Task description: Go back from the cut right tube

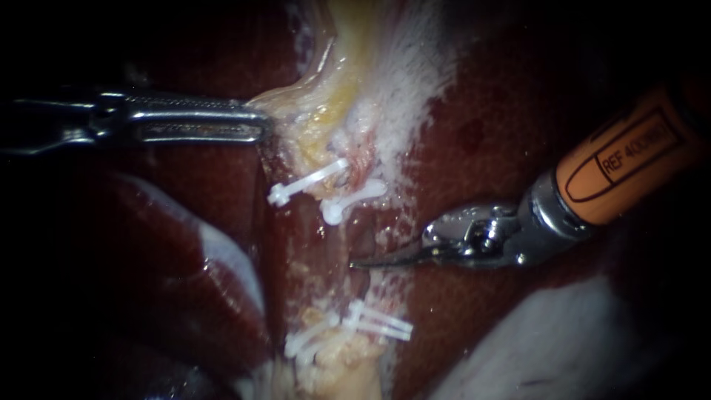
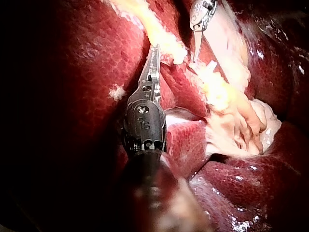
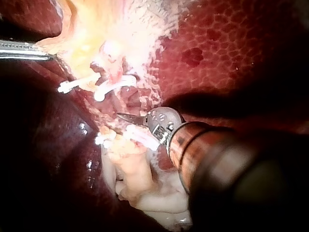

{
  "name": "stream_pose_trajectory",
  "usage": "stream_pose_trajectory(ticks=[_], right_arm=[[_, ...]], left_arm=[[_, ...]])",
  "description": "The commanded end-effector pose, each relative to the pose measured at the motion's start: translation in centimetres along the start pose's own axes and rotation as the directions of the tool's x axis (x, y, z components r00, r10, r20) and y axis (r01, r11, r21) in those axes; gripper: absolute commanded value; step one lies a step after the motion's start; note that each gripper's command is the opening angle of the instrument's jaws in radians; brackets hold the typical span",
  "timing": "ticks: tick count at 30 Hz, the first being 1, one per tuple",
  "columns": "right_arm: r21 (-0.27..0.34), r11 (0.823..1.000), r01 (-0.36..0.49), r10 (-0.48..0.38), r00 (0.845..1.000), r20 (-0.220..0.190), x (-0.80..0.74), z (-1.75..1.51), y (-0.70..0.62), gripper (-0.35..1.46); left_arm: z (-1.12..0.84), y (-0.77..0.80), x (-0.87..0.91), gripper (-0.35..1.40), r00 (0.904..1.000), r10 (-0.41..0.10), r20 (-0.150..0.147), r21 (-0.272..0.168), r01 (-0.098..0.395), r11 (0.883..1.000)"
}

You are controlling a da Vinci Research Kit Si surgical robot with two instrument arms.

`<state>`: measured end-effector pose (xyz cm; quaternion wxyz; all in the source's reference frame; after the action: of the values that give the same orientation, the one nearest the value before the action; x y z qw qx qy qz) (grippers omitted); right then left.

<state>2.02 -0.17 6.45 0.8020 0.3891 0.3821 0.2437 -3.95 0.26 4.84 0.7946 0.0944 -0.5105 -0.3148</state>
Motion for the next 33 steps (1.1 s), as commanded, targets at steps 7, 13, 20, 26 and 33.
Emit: stream_pose_trajectory(ticks=[7, 13, 20, 26, 33], right_arm=[[0.020, 1.000, 0.004, -0.004, 0.999, -0.032, -0.01, 0.03, 0.00, -0.35], [0.056, 0.998, 0.022, -0.020, 0.999, -0.042, -0.02, 0.06, 0.00, -0.35], [0.055, 0.997, 0.051, -0.049, 0.998, -0.051, -0.05, 0.08, 0.00, -0.33], [0.045, 0.998, 0.050, -0.047, 0.997, -0.061, -0.05, 0.07, 0.00, -0.06], [0.046, 0.998, 0.049, -0.046, 0.997, -0.061, -0.05, 0.05, 0.00, 0.09]], left_arm=[[0.00, 0.00, 0.00, -0.35, 1.0000, 0.000, 0.000, -0.001, 0.000, 1.000], [0.00, 0.00, 0.00, -0.35, 1.0000, 0.000, 0.000, -0.001, 0.000, 1.000], [0.00, 0.00, 0.00, -0.35, 1.0000, 0.000, 0.000, -0.001, 0.000, 1.000], [0.00, -0.01, 0.01, -0.35, 1.0000, 0.000, 0.000, -0.001, 0.000, 1.000], [0.00, -0.01, 0.01, -0.35, 1.0000, 0.001, 0.000, -0.001, -0.001, 1.000]])
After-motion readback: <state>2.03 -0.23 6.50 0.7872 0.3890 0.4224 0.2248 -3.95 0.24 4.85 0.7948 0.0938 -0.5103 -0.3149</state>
